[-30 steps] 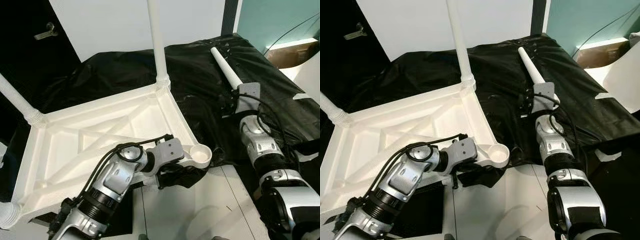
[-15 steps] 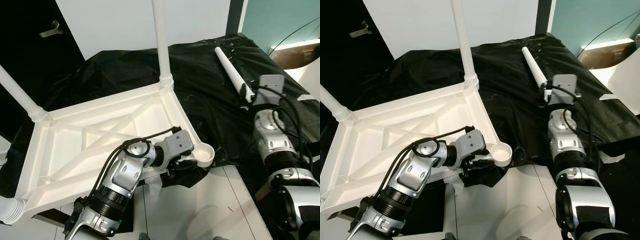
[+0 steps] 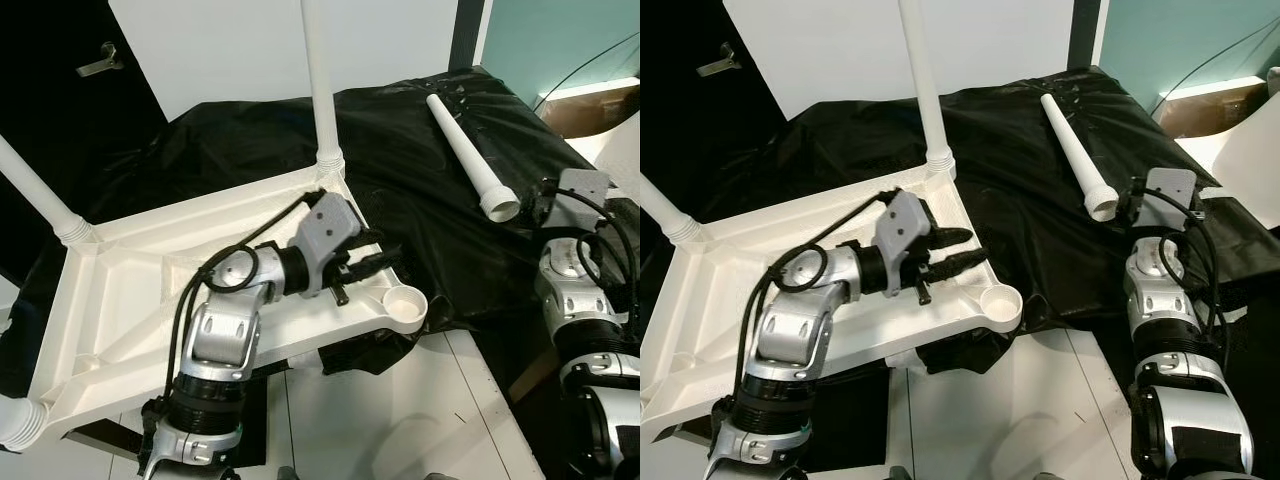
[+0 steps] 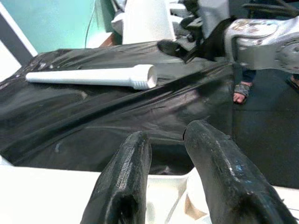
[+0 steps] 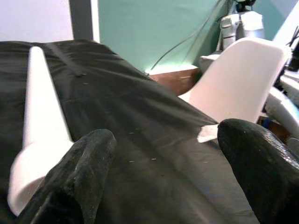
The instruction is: Building children table
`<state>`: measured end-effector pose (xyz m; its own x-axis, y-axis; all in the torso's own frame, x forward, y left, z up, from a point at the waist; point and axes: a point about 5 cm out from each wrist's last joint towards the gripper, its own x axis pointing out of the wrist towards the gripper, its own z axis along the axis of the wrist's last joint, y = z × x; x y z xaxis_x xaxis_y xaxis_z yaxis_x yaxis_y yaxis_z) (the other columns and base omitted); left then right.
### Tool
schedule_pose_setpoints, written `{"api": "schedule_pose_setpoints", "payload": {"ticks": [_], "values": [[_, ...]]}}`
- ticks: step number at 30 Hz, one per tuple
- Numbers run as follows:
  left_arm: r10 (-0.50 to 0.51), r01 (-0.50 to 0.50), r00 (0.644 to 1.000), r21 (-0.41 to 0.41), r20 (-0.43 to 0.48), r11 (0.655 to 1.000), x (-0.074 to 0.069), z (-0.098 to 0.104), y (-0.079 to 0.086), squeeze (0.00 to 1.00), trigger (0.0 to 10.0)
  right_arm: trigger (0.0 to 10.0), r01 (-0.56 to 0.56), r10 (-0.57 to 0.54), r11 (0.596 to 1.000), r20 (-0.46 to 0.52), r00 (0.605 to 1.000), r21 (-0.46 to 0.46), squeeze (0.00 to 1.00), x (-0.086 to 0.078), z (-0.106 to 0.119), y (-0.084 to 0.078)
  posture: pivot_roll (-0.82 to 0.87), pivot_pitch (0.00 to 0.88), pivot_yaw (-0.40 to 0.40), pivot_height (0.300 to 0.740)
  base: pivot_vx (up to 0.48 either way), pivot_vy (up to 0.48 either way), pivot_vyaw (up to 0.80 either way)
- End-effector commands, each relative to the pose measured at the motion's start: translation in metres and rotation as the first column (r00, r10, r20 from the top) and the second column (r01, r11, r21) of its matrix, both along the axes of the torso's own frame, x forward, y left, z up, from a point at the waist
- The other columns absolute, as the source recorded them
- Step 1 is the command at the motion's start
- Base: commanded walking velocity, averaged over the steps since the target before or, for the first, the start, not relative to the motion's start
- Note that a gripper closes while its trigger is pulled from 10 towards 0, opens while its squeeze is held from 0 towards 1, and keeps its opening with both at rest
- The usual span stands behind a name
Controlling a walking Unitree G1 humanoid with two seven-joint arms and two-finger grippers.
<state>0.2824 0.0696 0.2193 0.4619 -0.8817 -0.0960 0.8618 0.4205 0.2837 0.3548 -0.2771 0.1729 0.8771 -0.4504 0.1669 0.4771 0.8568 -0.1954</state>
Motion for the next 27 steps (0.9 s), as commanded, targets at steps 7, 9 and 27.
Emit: {"api": "schedule_pose_setpoints", "payload": {"ticks": [7,9,27], "values": [[0.356,-0.348,0.933,-0.109,0.055,0.931,0.009,0.014,0.023,0.00,10.0,10.0,-0.036,0.037,0.999,-0.048,0.998,0.011,0.00,0.004,-0.002,-0.005,0.00,0.056,0.105,0.740,0.000,0.000,0.00],[0.361,-0.354,0.931,-0.112,0.054,0.929,0.007,0.015,0.024,0.00,10.0,10.0,-0.054,0.055,0.998,-0.048,0.997,0.013,0.00,0.007,0.000,-0.005,0.01,0.065,0.103,0.740,0.000,0.000,0.00],[0.383,-0.375,0.923,-0.127,0.043,0.918,-0.004,0.020,0.028,0.00,10.0,10.0,-0.230,0.234,0.956,-0.001,0.972,0.184,0.00,0.024,0.011,0.006,0.04,0.118,0.108,0.740,0.000,0.000,0.00]]}}
